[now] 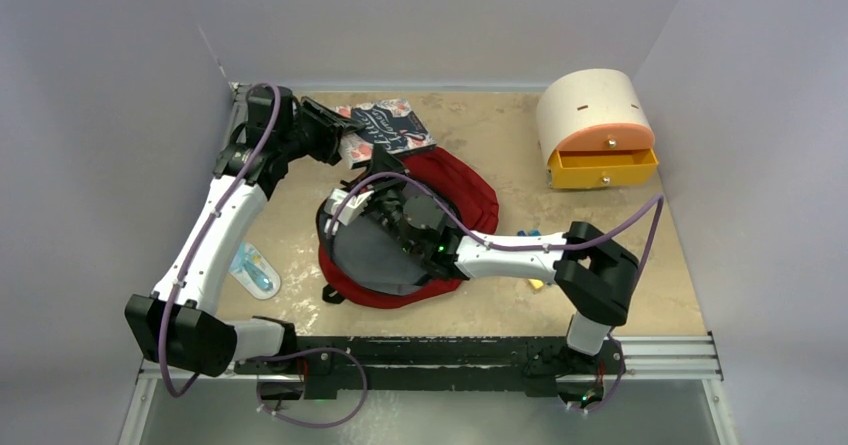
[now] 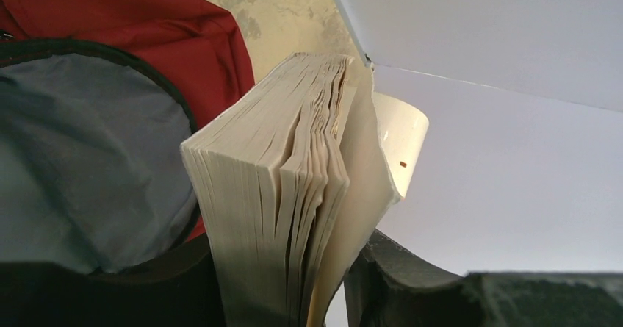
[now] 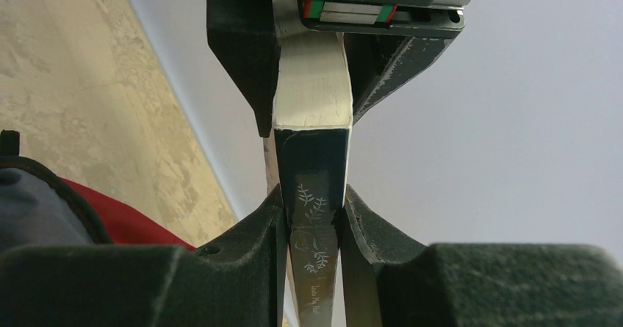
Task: Pack the student bag
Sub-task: Pick up the book from the center of the board.
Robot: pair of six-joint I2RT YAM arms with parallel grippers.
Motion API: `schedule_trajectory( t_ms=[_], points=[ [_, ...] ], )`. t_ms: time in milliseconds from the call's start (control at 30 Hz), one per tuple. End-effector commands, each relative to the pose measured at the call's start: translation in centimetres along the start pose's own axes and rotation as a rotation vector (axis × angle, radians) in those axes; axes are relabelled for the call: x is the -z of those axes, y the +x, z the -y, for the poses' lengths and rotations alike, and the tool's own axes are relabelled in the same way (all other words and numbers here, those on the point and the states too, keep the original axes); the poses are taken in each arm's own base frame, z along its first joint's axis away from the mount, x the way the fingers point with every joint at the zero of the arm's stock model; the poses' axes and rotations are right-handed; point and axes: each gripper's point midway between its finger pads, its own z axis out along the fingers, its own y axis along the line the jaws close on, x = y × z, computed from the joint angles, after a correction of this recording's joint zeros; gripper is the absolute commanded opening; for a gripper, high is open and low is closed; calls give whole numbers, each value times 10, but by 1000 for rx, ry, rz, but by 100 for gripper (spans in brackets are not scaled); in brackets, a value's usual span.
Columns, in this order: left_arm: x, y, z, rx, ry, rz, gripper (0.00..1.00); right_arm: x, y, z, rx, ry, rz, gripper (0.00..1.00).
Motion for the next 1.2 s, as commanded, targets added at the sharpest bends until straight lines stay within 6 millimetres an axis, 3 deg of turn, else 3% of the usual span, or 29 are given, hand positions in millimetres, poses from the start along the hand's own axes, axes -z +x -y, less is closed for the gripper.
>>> schedule_trajectory(
  t_ms=[0,167,233,333,400,667,767,867,1033,1167],
  points=[
    [5,0,14,-35,66,16,42,-4,-23,47,-81,120,58,0],
    [6,2,14,-77,91,13,38,-5,-23,46,-80,112,57,0],
    [7,3,15,-99,110,10,28,-6,-24,44,-79,103,59,0],
    [8,5,15,-127,128,5,0,-7,-24,42,-86,93,58,0],
    [8,5,15,-153,137,8,0,-7,-24,40,-97,85,52,1],
    [6,0,18,-217,154,37,0,2,-26,27,-247,-50,54,43],
    [3,2,19,-222,158,18,0,17,-22,14,-370,-126,38,62],
    [2,5,16,-239,161,-2,0,42,-22,18,-503,-166,56,72],
    [7,12,13,-323,194,-22,0,91,-23,22,-783,-240,105,75],
    [18,16,7,-427,200,-27,0,116,-9,22,-991,-234,44,76]
  ],
)
